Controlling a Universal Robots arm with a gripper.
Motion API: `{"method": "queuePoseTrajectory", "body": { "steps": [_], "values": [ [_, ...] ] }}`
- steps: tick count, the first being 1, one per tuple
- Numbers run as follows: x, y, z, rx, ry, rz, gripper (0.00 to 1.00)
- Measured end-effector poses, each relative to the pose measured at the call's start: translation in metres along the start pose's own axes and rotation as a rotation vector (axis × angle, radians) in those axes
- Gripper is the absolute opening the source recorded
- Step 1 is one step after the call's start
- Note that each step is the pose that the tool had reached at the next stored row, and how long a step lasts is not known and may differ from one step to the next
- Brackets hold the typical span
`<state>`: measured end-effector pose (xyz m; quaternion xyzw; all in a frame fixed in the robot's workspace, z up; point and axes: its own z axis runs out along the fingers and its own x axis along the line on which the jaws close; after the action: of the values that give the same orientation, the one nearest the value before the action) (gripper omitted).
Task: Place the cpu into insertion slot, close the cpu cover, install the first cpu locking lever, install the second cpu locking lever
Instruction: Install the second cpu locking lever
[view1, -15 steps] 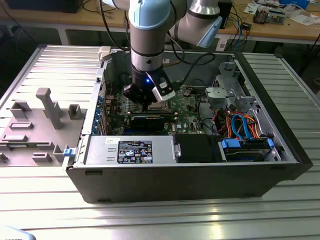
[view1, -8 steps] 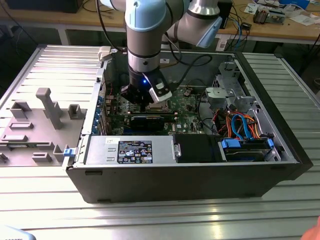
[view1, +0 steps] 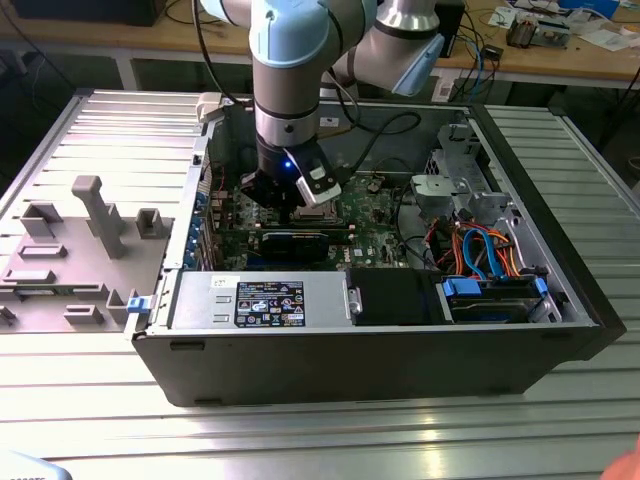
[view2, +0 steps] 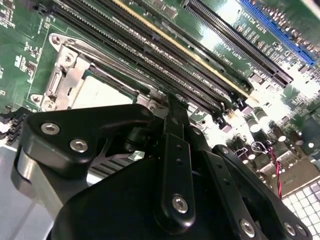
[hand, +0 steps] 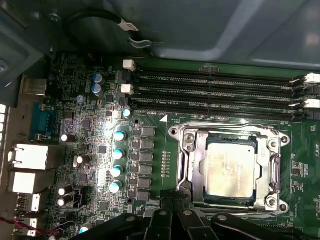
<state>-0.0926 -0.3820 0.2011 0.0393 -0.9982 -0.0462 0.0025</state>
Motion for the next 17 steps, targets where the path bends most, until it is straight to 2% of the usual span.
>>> {"method": "queuePoseTrajectory", "body": {
  "steps": [1,2,3,5,7,10,14,15,17],
  "values": [
    [0.0,0.0001,0.0,0.0006,-0.0004,0.0,0.11],
    [-0.0003,0.0008,-0.0045,0.0025,-0.0019,0.0,0.11],
    [-0.0002,0.001,-0.009,0.004,-0.0008,0.0,0.11],
    [-0.001,0.0015,-0.0144,0.0039,-0.0008,0.0,0.11],
    [-0.0029,0.0015,-0.0148,0.0041,-0.0002,0.0,0.11],
    [-0.0096,0.0011,-0.0148,0.0037,0.0036,0.0,0.11],
    [-0.0213,0.0003,-0.0149,0.0029,0.0136,0.001,0.11],
    [-0.0285,-0.0003,-0.0149,0.0023,0.0205,0.002,0.11],
    [-0.0355,-0.0009,-0.015,0.0019,0.0275,0.002,0.11]
  ]
}}
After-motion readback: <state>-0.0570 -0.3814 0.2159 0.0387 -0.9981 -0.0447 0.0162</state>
